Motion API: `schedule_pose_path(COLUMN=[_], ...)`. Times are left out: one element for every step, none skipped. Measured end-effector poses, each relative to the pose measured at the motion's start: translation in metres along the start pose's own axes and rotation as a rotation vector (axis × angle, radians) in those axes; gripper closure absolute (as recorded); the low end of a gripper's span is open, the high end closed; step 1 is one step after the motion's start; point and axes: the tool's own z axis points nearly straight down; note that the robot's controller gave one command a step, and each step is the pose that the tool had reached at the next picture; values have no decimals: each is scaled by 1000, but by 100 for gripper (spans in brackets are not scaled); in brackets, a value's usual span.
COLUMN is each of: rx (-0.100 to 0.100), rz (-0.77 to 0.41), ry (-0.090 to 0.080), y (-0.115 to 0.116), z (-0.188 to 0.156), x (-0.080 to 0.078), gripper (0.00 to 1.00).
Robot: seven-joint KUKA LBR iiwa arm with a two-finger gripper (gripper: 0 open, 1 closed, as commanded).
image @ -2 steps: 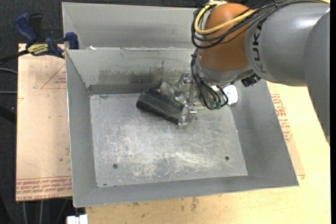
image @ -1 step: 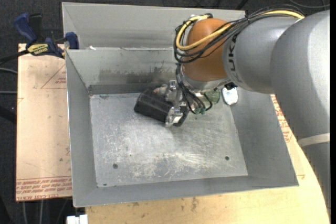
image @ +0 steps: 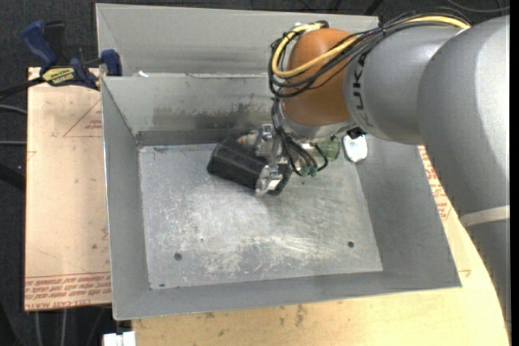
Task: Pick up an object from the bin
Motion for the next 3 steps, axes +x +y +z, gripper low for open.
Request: schedule_pose_path(rx=[-2,-5,-5], rz=[-2,-52,-57], ry=[4,32,34], y=[0,10,20], z=[-3,-23,-49], x=[4,12,12], gripper=[100,100,100])
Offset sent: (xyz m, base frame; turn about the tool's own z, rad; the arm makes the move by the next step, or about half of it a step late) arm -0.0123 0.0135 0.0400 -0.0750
